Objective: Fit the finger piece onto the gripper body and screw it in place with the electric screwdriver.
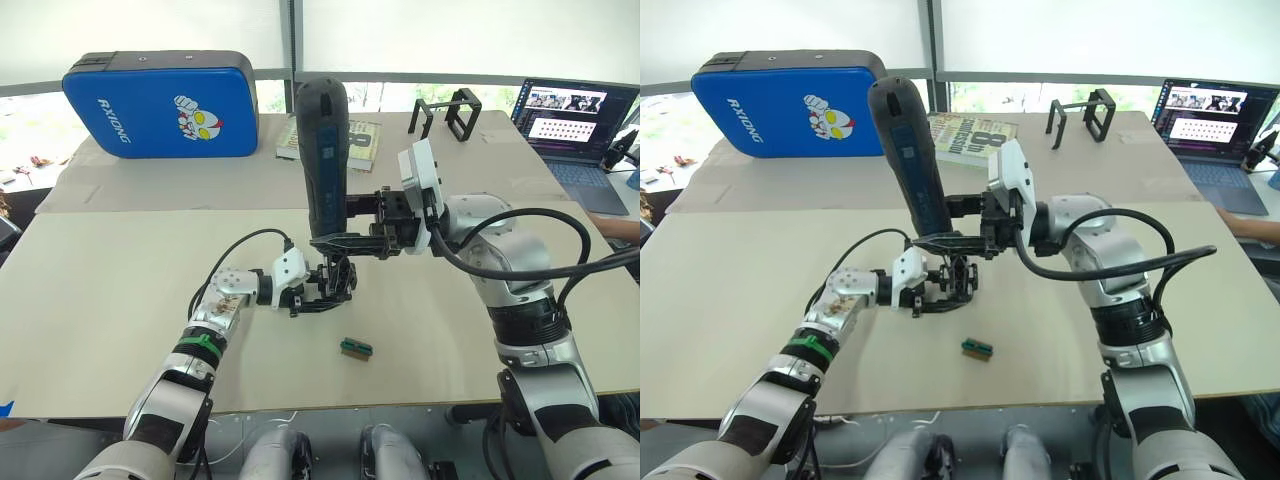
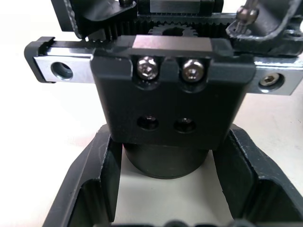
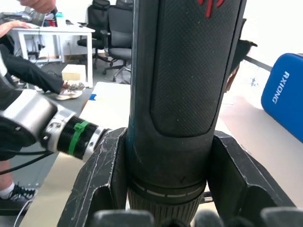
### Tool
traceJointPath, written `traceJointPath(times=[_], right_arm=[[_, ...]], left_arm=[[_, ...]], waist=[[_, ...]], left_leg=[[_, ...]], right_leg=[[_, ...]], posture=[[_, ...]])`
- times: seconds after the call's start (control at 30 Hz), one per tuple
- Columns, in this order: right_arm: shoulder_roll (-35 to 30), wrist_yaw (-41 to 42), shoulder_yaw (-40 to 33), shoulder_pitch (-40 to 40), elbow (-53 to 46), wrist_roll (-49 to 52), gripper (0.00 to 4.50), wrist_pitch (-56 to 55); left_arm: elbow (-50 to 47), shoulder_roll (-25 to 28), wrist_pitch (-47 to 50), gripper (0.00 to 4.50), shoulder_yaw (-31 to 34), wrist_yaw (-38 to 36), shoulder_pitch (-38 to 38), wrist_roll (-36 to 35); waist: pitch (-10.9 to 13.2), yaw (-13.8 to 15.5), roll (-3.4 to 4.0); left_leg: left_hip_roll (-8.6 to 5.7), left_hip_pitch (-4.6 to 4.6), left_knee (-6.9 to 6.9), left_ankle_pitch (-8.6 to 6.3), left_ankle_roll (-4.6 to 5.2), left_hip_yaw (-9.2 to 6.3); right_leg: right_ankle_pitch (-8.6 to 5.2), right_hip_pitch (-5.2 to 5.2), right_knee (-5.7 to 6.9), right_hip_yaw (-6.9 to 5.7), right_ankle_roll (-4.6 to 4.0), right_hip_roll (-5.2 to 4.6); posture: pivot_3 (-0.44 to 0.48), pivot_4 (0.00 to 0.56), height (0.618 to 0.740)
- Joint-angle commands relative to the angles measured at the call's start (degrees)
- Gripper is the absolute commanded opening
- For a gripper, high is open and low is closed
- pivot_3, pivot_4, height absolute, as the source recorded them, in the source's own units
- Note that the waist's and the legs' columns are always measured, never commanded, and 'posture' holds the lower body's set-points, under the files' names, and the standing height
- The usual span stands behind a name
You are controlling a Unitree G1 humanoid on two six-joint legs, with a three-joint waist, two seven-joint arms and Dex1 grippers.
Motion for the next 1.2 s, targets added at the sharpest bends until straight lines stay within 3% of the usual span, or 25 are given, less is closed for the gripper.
traceJointPath(times=[0.03, 0.67, 1.2], right_arm=[[-0.7, 2.1, 1.9, -0.1, 2.4, -0.8, 1.94, 1.7], [0.1, 7.8, 8.9, -5.1, 16.7, -7.2, 1.94, 0.4], [-0.9, 6.7, 6.5, -3.2, 16.3, -7.0, 1.94, -0.8]], left_arm=[[0.5, -0.1, -1.0, 2.27, 0.8, -0.3, -1.3, 0.1], [-0.8, 0.2, -1.2, 2.27, 0.7, -0.5, -0.7, 0.4], [-1.2, 0.8, -1.4, 2.27, 0.9, -0.4, -0.3, 0.5]], waist=[[0.0, 0.0, -0.01], [-0.4, -0.1, -0.4], [-0.8, -0.1, -0.54]], left_leg=[[0.0, 0.02, 0.0, 0.0, 0.0, 0.0], [0.01, 0.14, 0.02, -0.01, 0.0, -0.05], [-0.01, 0.17, 0.0, -0.02, -0.02, -0.06]], right_leg=[[0.0, 0.01, 0.0, 0.0, 0.0, 0.0], [-0.01, 0.03, -0.02, -0.01, -0.03, -0.18], [-0.05, -0.01, -0.01, -0.16, -0.1, -0.69]], posture=[[0.0, 0.15, 0.74], [0.0, 0.15, 0.74], [0.0, 0.15, 0.74]])
